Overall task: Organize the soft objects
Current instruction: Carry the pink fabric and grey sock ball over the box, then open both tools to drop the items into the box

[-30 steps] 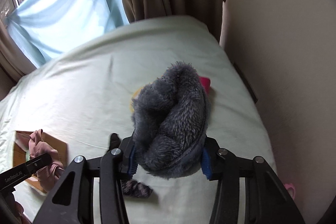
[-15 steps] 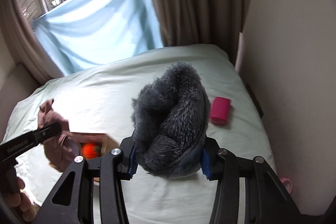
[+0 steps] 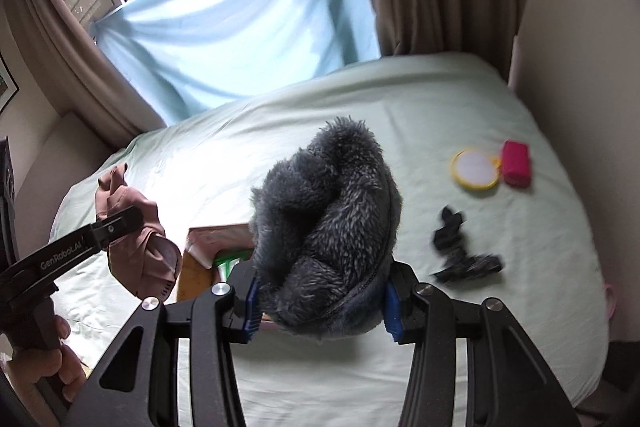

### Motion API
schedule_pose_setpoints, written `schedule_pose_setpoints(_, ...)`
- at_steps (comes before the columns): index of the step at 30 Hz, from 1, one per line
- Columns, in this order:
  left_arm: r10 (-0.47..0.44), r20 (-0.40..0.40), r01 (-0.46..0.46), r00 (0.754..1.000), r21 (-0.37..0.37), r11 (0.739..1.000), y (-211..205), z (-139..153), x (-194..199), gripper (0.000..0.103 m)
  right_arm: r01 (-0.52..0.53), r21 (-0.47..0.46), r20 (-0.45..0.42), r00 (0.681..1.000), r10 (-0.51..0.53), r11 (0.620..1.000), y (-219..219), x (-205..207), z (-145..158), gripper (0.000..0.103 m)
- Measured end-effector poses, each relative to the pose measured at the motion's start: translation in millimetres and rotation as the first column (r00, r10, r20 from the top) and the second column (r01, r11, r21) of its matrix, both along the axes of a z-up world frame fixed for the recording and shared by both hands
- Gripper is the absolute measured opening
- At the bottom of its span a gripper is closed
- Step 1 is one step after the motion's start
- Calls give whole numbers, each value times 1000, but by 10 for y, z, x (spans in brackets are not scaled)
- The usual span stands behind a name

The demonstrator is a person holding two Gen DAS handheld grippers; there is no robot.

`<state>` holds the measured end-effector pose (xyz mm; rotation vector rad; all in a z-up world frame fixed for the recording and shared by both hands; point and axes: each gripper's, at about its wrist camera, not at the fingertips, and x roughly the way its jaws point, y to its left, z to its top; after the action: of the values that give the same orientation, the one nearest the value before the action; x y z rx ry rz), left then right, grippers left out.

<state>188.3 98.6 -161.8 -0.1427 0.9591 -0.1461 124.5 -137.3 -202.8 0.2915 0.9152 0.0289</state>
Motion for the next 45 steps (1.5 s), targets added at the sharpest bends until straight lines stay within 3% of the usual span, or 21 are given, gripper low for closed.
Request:
schedule_pose_setpoints(7,-40,-64,45,997,68,997,594,-391,342,28,-1,31,-96,995,4,1000,562,271,-391,44)
schedule_pose_setpoints(13,-80,-162,95,984,89,992,770,-891,642,28,-86,-39,-186,979,78,996,1004,493,-818,44)
schedule_pose_setpoints(20,-121,-269,154,956,103,983,668,-1401,945,28,-136,-38,-304,945,118,990,1127,810,-1357,44)
schedule_pose_setpoints(26,-175,-360,223,917,97,970,419,-1788,1145,28,-91,-13,-393,916,78,996,1011,983,-1721,44)
schedule_pose_setpoints(36,-229,-463,310,857,107,945,121,-2319,1359,28,-121,-43,-471,878,87,992,985,1108,-2070,44)
schedule_pose_setpoints(40,-231,-482,324,845,118,939,135,-2392,1409,28,-145,-40,-480,871,108,989,1001,1101,-2099,46)
schedule_pose_setpoints(41,-240,-478,327,845,107,939,132,-2385,1415,30,-155,-44,-478,871,116,987,1003,1099,-2105,50)
schedule_pose_setpoints(42,-255,-467,331,846,86,940,123,-2366,1418,41,-168,-55,-472,873,123,984,1015,1091,-2098,54)
schedule_pose_setpoints(43,-267,-461,339,846,78,938,119,-2345,1423,68,-182,-74,-459,879,128,981,1028,1084,-2084,62)
schedule_pose_setpoints(45,-281,-451,362,847,104,926,88,-2298,1419,102,-222,-117,-425,892,153,968,1085,1052,-2038,84)
